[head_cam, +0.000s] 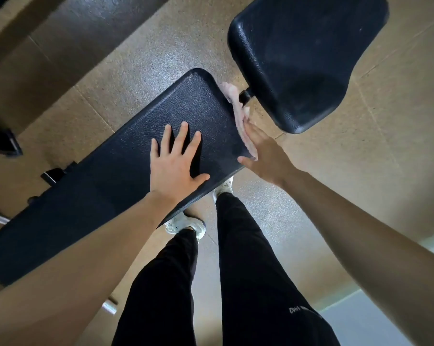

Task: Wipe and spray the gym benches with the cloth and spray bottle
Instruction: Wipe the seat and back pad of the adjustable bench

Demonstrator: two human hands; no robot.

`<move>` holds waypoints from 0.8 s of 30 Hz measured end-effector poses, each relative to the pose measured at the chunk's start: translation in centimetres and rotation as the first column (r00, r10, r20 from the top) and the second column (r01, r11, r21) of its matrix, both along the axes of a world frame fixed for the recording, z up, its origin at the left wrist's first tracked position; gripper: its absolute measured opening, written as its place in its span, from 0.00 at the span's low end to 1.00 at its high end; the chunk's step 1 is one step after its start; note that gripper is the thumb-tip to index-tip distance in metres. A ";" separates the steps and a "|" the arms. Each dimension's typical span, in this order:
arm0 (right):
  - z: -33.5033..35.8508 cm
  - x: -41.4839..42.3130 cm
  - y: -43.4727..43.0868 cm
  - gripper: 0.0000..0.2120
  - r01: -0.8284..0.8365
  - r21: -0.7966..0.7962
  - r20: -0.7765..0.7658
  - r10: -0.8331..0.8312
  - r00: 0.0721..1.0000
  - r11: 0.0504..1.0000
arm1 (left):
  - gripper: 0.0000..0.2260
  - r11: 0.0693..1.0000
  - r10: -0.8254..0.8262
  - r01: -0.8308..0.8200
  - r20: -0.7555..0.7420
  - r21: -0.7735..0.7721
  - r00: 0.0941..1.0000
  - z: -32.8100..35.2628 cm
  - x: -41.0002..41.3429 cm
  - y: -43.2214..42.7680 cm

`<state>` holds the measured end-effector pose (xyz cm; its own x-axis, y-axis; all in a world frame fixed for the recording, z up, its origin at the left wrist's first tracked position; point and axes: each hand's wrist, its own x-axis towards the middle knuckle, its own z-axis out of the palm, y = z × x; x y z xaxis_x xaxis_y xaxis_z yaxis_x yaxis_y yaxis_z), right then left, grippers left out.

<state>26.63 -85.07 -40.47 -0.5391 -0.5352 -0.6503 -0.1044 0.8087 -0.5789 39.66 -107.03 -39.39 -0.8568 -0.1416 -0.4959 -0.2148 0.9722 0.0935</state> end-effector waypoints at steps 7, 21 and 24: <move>0.5 5.4 0.4 0.43 0.392 -0.074 0.052 -0.389 0.920 0.917 | 0.46 1.000 -0.022 0.022 -0.023 0.006 0.999 -0.3 0.3 0.1; 1.4 15.6 -5.0 0.34 0.899 0.037 0.255 -0.874 0.414 0.436 | 0.32 0.988 -0.026 0.050 -0.164 0.144 0.986 0.6 9.9 -2.5; 1.1 17.0 -6.5 0.20 0.957 0.075 0.305 -0.920 0.246 0.281 | 0.31 0.993 0.002 0.012 -0.121 0.114 0.993 0.9 15.7 -4.5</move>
